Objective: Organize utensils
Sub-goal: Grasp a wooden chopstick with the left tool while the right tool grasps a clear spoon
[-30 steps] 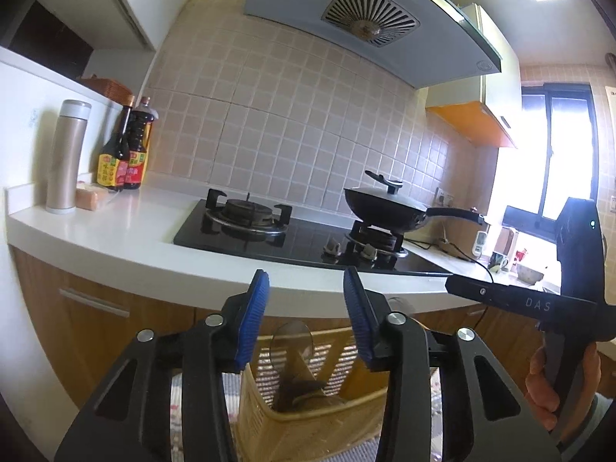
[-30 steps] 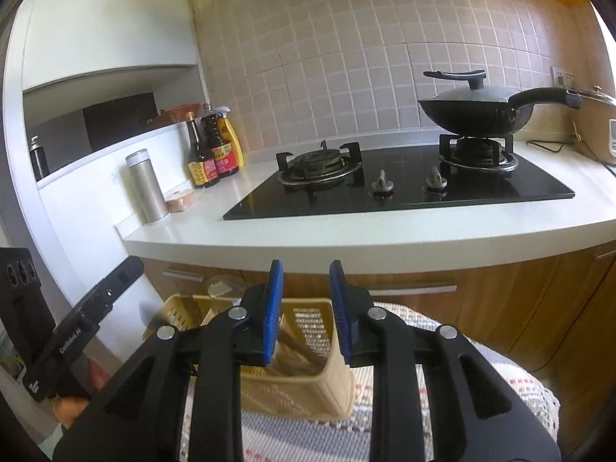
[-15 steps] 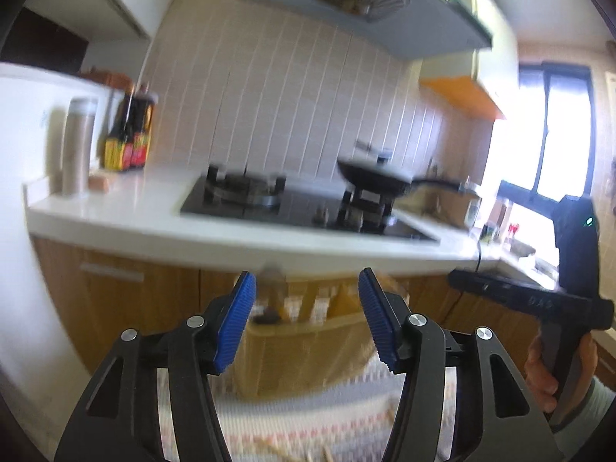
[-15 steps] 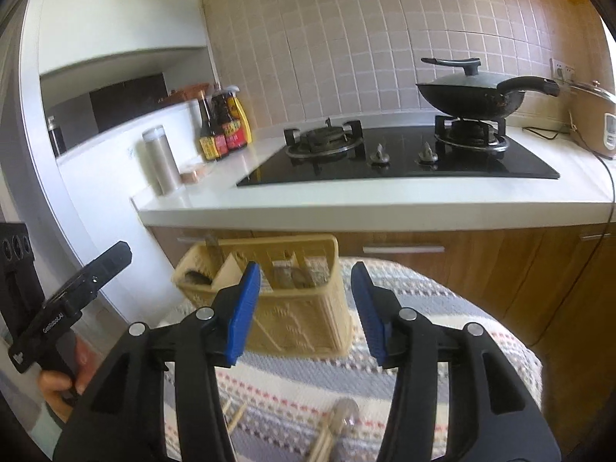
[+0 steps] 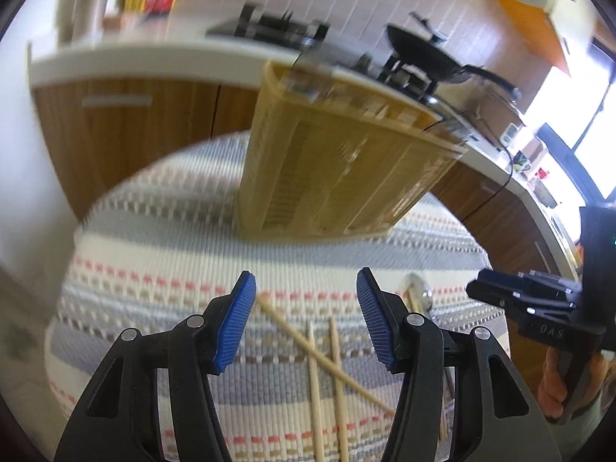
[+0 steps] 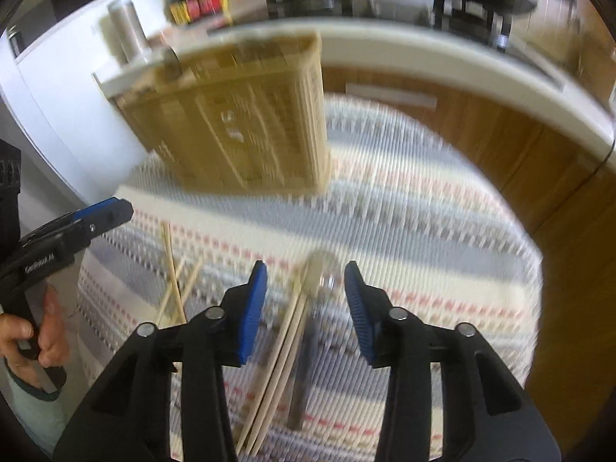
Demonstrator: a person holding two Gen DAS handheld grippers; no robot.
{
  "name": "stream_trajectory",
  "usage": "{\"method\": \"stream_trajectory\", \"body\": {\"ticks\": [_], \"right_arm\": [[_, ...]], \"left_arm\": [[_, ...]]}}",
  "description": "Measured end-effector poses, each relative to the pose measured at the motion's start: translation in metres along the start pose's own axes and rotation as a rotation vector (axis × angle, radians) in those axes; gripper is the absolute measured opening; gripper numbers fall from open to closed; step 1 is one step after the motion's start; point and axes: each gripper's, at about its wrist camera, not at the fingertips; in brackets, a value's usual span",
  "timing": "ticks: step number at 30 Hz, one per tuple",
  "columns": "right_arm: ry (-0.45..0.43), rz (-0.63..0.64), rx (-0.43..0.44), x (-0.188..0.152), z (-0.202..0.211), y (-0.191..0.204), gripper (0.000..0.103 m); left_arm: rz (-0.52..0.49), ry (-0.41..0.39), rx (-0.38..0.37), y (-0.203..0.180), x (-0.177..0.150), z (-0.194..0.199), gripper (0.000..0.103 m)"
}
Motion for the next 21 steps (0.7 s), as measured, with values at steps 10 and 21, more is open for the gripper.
{"method": "stream_trajectory", "body": {"ticks": [10,21], "right_arm": [[0.209,-0.176,0.098,-0.027,-0.049,-0.035,0.029],[0.22,-0.109,0.056,-0.023,-0.058,-0.016,0.019]], "left_arm": [[0.05,0.11,0.042,0.015,-0.015,-0.033,0.052],[0.038,0.165,0.054,0.001,-0.021,-0.064,0.049]]}}
Point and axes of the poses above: each gripper's, at about its wrist camera, not at the fingertips, and z roughly against the way its jaws point, y to its left, x to its top, and after that the axes turned 10 degrees about -y, right-handed
